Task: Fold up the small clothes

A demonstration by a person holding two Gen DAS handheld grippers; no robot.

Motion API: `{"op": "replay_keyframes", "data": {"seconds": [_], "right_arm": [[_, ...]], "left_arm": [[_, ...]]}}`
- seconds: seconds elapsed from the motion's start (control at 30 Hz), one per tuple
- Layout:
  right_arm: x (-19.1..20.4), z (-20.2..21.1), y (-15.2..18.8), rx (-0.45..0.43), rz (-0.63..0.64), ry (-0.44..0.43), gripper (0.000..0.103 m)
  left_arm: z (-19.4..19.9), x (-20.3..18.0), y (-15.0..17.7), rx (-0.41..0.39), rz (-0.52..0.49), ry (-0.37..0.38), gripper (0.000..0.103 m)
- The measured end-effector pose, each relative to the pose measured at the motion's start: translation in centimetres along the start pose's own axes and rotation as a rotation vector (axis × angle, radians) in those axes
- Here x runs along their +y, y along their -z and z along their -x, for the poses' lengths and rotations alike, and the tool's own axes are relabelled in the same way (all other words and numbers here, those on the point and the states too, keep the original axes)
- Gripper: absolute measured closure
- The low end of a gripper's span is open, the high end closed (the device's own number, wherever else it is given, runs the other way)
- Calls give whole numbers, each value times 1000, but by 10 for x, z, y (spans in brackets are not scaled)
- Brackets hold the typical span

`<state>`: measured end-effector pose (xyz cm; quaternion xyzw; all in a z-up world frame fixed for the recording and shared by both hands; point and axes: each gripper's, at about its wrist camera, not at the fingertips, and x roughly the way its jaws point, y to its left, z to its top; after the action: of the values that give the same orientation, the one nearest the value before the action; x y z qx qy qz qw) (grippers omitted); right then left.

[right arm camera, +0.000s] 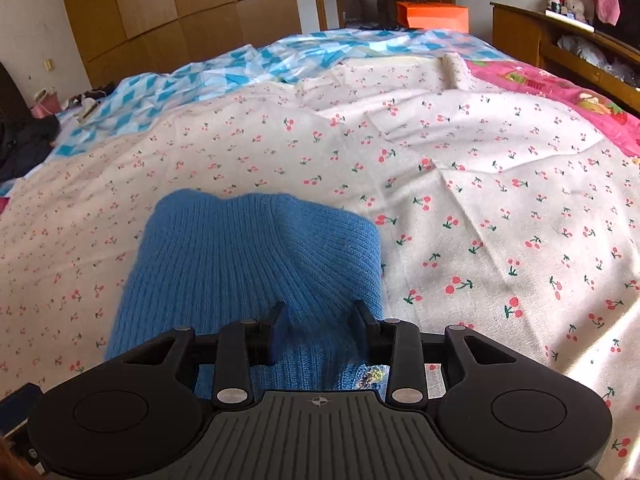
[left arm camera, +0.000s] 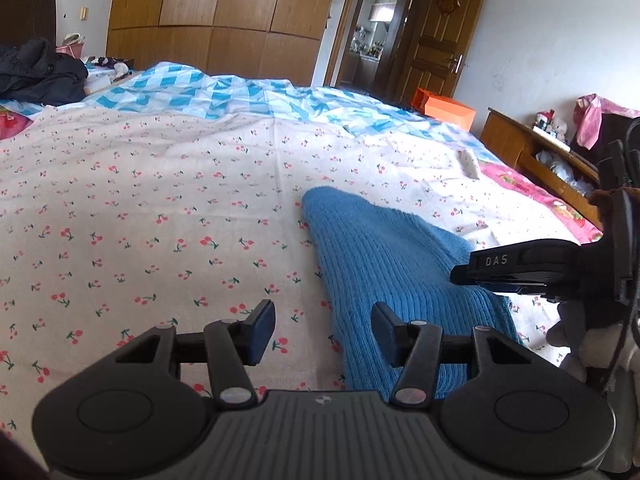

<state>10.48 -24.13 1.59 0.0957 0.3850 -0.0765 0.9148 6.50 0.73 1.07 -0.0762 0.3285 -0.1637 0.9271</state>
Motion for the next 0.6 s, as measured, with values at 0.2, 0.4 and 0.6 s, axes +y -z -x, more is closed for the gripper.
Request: {"op": "replay_keyframes", "data": {"seconds": [0.2, 0.4, 0.6], "right_arm": [[10, -7, 5, 23, 71, 33, 68], [3, -9, 4, 28, 44, 14, 65], [-6, -5, 7, 16, 23, -25, 64]], "left_arm": [[-3, 3, -1, 10, 29, 16, 46], [-6, 0, 2, 19, 19, 2, 46], [-3, -1, 1, 6, 13, -26, 46]]}}
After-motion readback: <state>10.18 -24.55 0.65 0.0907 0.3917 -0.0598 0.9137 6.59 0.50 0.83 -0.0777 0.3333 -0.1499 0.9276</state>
